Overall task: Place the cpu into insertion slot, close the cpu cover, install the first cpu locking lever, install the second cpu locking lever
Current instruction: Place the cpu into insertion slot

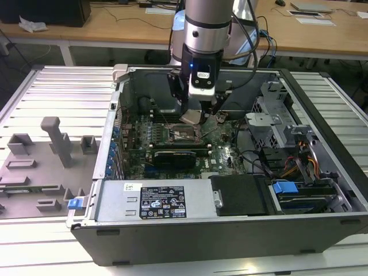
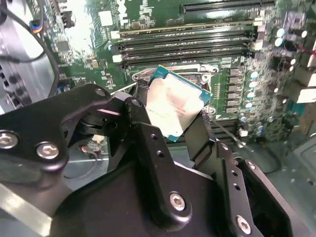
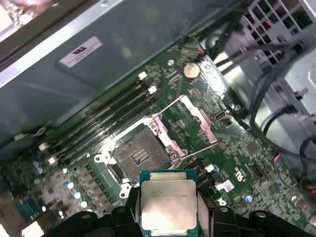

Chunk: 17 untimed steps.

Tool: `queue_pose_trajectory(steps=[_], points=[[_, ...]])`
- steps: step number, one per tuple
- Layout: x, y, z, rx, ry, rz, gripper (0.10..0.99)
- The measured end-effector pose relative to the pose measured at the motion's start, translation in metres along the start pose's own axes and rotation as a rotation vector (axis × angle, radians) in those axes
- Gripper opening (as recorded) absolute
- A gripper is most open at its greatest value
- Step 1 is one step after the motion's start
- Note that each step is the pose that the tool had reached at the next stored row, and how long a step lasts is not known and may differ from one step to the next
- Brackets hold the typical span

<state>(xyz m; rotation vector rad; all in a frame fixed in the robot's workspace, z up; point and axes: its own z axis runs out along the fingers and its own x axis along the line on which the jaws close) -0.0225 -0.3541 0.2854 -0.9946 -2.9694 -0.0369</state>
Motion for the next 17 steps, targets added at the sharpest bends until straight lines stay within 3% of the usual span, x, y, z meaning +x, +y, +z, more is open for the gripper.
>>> queue_pose_trajectory(steps=[2, 4, 13, 17], points=[[0.0000, 0.0000, 0.0013, -0.001, -0.0007, 0.034, 0.541], [-0.0001, -0.0001, 0.0040, -0.002, -0.0020, 0.103, 0.541], [-0.0002, -0.0002, 0.0106, -0.005, -0.0053, 0.278, 0.541], [-0.0002, -0.0003, 0.0154, -0.007, -0.0078, 0.405, 0.541]])
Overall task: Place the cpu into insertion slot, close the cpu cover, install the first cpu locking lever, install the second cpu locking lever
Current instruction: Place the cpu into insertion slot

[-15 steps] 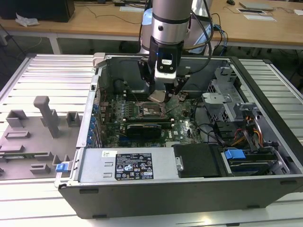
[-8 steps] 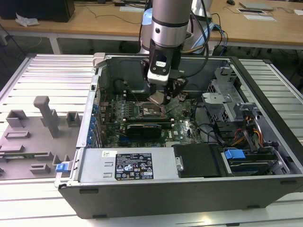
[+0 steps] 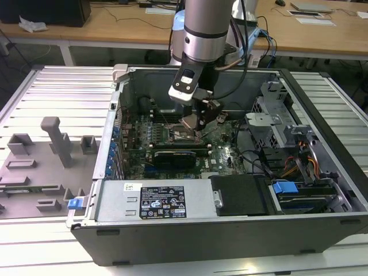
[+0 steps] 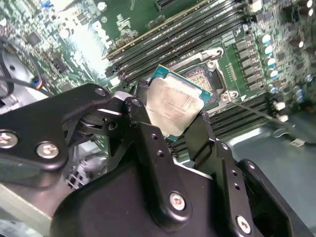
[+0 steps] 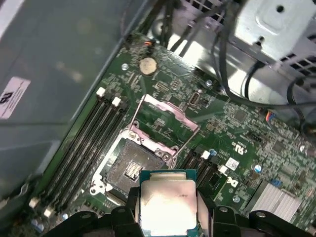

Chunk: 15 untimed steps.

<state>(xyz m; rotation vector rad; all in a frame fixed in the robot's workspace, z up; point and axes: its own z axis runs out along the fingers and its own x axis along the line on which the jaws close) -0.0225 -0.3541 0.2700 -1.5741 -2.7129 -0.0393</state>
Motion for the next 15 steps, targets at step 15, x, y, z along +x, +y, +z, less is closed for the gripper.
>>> queue_pose_trajectory(steps=[15], points=[[-0.0002, -0.0002, 0.0118, -0.006, -0.0068, 0.353, 0.541]])
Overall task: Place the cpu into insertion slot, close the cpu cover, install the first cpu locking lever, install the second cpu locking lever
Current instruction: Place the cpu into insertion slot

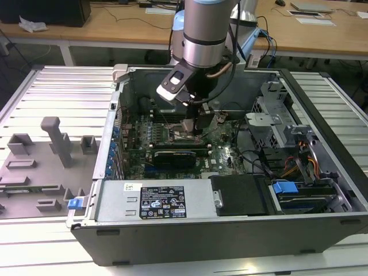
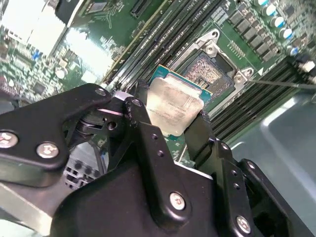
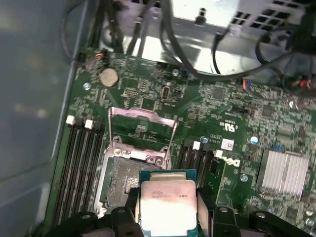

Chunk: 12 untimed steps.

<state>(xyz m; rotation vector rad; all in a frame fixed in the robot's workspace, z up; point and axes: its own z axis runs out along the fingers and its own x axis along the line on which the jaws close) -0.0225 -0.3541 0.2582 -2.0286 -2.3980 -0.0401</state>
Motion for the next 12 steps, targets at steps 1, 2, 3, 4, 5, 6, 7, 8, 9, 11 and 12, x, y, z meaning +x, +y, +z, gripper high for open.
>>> queue_pose_trajectory(steps=[1, 2, 3, 4, 5, 6, 7, 8, 9, 11, 12], points=[[0.0000, 0.0000, 0.0005, 0.000, -0.0004, 0.018, 0.541], [0.0000, 0.0000, 0.0011, -0.001, -0.0007, 0.036, 0.541], [-0.0001, -0.0001, 0.0021, -0.001, -0.0014, 0.071, 0.541], [-0.0001, -0.0001, 0.0029, -0.002, -0.0018, 0.094, 0.541], [-0.0001, -0.0001, 0.0034, -0.002, -0.0022, 0.112, 0.541], [-0.0001, -0.0001, 0.0044, -0.002, -0.0029, 0.147, 0.541], [-0.0001, -0.0001, 0.0052, -0.003, -0.0033, 0.167, 0.541], [-0.0001, -0.0001, 0.0059, -0.003, -0.0035, 0.181, 0.541], [-0.0001, -0.0002, 0.0071, -0.003, -0.0037, 0.194, 0.541], [0.0002, -0.0003, 0.0100, -0.003, -0.0062, 0.206, 0.541], [0.0006, -0.0002, 0.0114, -0.003, -0.0088, 0.209, 0.541]])
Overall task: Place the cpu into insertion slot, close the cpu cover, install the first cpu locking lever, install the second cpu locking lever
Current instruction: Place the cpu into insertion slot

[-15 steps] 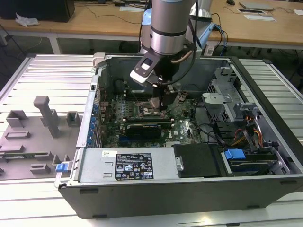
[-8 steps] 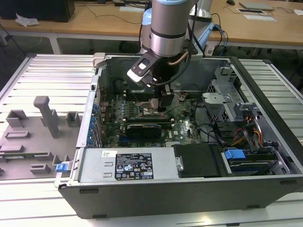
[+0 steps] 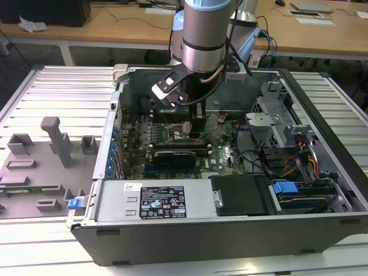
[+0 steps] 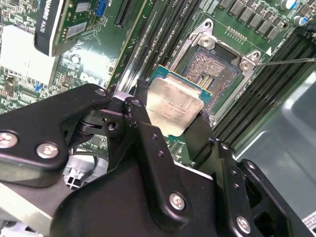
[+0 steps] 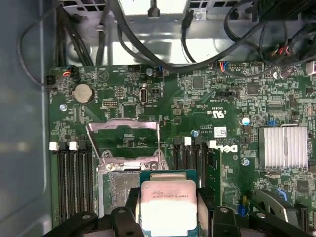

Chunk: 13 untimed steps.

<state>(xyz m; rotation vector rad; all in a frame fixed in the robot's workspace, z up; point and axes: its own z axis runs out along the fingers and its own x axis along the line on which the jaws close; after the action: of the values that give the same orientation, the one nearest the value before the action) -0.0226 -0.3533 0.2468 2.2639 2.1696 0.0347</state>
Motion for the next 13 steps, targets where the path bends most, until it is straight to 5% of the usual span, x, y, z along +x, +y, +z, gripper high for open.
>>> queue_pose_trajectory(steps=[3, 6, 13], points=[[0.0060, -0.0007, 0.0048, -0.001, -0.0234, 0.001, 0.541], [0.0142, -0.0031, 0.0077, -0.002, -0.0377, -0.008, 0.541], [0.0228, -0.0041, 0.0142, -0.005, -0.0391, -0.070, 0.541]])
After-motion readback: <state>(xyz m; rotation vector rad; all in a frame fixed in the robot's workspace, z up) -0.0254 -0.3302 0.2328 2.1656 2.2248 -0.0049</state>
